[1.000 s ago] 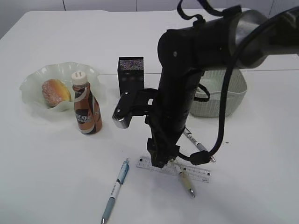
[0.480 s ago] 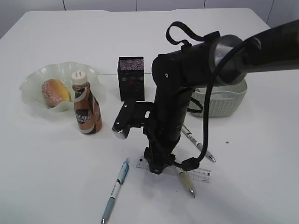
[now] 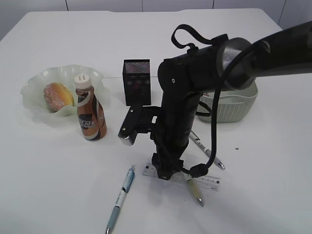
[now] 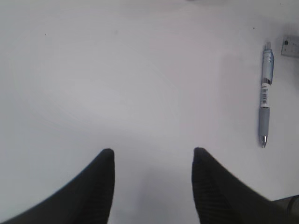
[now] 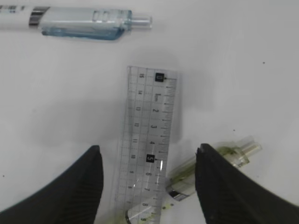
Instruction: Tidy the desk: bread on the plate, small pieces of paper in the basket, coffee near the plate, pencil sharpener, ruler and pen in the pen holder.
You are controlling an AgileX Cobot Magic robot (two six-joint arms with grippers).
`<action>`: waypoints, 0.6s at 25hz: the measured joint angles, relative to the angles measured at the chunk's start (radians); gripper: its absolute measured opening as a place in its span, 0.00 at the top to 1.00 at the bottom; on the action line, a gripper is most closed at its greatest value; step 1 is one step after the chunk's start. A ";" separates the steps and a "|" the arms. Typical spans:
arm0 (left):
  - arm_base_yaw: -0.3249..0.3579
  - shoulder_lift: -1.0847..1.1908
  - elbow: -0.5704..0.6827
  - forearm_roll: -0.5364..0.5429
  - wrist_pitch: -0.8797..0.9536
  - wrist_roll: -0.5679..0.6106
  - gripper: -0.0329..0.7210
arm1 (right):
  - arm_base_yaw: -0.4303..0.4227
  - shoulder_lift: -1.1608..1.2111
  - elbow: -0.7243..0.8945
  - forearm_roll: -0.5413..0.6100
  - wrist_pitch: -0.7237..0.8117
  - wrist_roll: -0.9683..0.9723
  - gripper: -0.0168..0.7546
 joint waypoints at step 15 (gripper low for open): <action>0.000 0.000 0.000 0.000 -0.008 0.000 0.44 | 0.000 0.043 -0.004 -0.008 -0.002 0.025 0.38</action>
